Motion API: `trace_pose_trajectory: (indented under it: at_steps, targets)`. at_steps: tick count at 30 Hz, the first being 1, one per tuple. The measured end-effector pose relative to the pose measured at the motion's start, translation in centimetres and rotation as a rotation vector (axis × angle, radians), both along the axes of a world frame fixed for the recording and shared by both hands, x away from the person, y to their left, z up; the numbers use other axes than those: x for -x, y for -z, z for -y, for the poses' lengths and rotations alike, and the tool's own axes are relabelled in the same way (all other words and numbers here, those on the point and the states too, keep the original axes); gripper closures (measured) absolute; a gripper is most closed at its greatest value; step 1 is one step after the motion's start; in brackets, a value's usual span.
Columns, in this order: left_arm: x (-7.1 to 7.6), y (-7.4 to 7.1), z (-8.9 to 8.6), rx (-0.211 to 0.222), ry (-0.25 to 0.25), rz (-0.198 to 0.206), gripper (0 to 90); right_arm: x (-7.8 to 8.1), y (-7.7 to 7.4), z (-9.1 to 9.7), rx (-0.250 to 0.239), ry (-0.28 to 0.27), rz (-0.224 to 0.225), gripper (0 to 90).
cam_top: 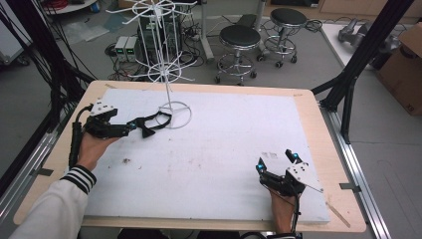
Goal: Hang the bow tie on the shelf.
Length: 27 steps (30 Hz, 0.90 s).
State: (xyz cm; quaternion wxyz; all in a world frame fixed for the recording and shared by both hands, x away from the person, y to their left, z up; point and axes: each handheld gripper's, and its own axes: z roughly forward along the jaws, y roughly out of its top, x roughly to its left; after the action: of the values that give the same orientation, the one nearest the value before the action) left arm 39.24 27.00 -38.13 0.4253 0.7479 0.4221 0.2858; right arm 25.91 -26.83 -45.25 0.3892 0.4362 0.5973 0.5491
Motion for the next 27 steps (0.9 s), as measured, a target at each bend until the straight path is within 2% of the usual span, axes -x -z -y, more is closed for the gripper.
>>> trace_pose_trajectory:
  at_steps: [2, 5, 7, 9, 12, 13, 14, 17, 22, 25, 26, 27]
  targets:
    - [-0.4, 0.1, 0.3, 0.016, 0.004, -0.019, 19.2, 0.0, 0.0, 0.0, -0.002, 0.0, 0.001, 1.7]
    - [-1.1, 0.4, 0.6, -0.007, 0.003, -0.044, 20.1, 0.0, 0.0, 0.0, -0.002, 0.0, 0.001, 1.7]
    - [-1.6, 0.7, 0.7, -0.005, -0.005, -0.071, 21.2, 0.0, 0.0, 0.0, -0.002, 0.001, 0.001, 1.6]
    - [-1.7, 0.8, 0.8, -0.008, -0.005, -0.07, 21.2, 0.0, 0.0, 0.0, -0.002, 0.002, 0.001, 1.7]
    - [-2.2, 1.3, 0.8, 0.008, -0.025, -0.094, 22.0, 0.1, 0.0, 0.0, -0.004, 0.001, 0.0, 1.6]
    - [-2.4, 1.4, 0.7, -0.012, -0.031, -0.105, 22.3, 0.1, 0.0, 0.0, -0.005, 0.002, 0.0, 1.7]
    - [-2.5, 1.6, 0.6, -0.011, -0.041, -0.111, 22.3, 0.0, 0.0, 0.0, -0.003, 0.002, 0.002, 1.6]
    - [-3.0, 1.9, 0.4, 0.01, -0.067, -0.127, 24.7, 0.0, 0.0, 0.0, -0.002, 0.003, 0.003, 1.6]
    - [-3.2, 2.1, 0.2, 0.002, -0.076, -0.14, 24.9, 0.1, 0.0, 0.0, -0.004, 0.002, 0.001, 1.7]
    - [-3.4, 2.2, 0.2, -0.014, -0.07, -0.158, 24.2, 0.1, 0.0, 0.0, -0.004, 0.003, 0.0, 1.7]
    - [-3.7, 2.0, 0.5, -0.057, -0.062, -0.175, 24.2, 0.1, 0.0, 0.0, -0.004, 0.003, 0.0, 1.7]
    - [-4.0, 1.7, 0.8, -0.074, -0.049, -0.176, 23.3, 0.1, 0.0, 0.0, -0.005, 0.004, -0.001, 1.7]
